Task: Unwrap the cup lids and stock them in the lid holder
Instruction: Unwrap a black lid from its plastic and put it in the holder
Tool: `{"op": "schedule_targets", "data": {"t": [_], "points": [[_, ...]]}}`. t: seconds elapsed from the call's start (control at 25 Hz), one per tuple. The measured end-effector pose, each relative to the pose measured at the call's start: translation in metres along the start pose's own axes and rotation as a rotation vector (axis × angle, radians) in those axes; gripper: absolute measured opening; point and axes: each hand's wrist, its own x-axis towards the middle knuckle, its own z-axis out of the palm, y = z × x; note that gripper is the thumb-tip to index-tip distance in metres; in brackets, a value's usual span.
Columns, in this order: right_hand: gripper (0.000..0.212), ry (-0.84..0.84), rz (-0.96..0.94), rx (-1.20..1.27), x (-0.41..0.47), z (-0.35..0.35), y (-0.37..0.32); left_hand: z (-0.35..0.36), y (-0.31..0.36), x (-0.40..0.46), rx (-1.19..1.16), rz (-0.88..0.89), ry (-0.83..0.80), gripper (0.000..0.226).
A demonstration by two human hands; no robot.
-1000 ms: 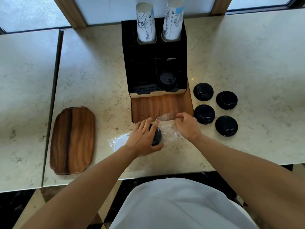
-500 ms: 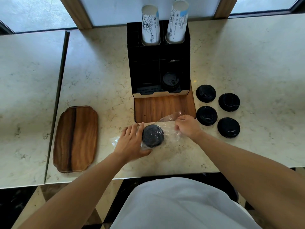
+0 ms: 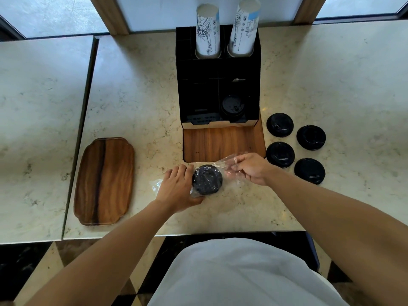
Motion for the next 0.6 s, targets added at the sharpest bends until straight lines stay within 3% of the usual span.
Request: {"op": "schedule_targets", "data": {"t": [0.24,0.48,0.6], "points": [[0.022,-0.034,0.04,-0.074,0.01,0.003,0.002,-0.003,0.006,0.006,0.005,-0.065,-0.084,0.081],[0.03,-0.158,0.038,-0.211,0.004,0.004,-0.008,-0.002,0.003,0.007,-0.015,-0.067,-0.089,0.073],[0.01,-0.167,0.046,-0.378,0.007,0.003,-0.01,-0.002,0.003,0.006,-0.049,-0.075,-0.067,0.065]]}}
